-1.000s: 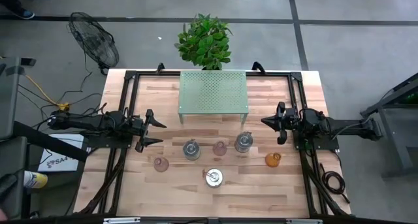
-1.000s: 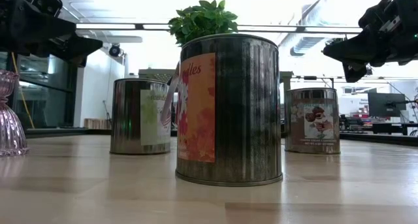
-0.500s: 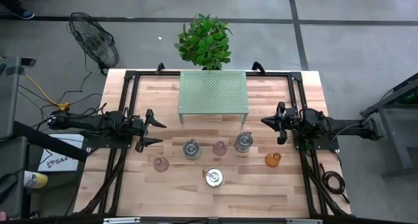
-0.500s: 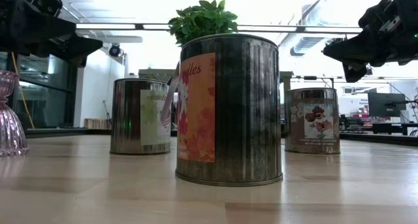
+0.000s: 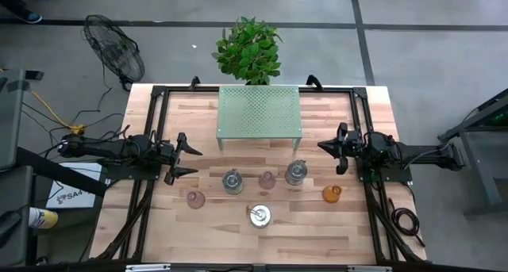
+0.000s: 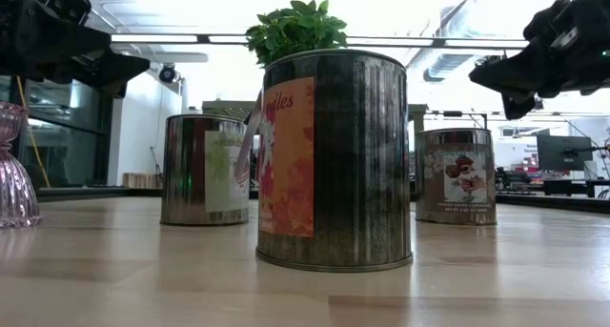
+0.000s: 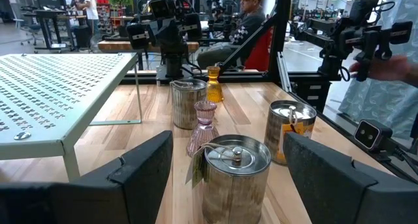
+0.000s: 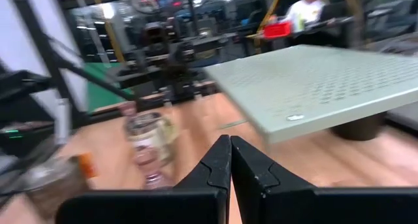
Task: Pick & Place candle stick holders
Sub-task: Put the top right scented candle on the shelf
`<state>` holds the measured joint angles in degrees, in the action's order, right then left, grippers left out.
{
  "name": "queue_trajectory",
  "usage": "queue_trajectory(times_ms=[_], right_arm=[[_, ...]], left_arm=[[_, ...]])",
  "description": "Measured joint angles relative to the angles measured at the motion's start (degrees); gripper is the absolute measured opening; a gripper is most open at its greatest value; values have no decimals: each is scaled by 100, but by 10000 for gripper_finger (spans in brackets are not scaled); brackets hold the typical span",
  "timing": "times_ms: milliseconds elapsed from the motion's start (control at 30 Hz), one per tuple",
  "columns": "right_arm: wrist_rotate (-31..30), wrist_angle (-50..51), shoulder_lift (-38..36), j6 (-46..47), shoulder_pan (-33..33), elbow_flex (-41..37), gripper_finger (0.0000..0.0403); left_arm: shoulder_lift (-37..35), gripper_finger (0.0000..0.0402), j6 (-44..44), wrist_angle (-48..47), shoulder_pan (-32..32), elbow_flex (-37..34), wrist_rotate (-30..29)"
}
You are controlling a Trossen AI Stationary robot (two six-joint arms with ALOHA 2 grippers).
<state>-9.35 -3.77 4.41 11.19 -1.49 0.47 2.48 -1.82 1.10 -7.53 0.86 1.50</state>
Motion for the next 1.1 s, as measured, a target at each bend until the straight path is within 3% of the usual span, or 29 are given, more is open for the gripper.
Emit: queue_trajectory(times_ms=[167,400,633,767,1100], right_arm=[[-434,-17,1,-1,0,0,5],[-363,-81,-1,854,2,0,5],[384,-50,1,802,2,8,4],[412,-63,17,1004,0,166,4],[589,2144,527,850,2,1739,4]], left_arm=[[0,287,1,-1,1,0,0],[0,287,1,0,1,0,0],[1,287,2,-2,0,0,0],[1,287,2,0,2,0,0],[1,287,2,0,2,0,0]])
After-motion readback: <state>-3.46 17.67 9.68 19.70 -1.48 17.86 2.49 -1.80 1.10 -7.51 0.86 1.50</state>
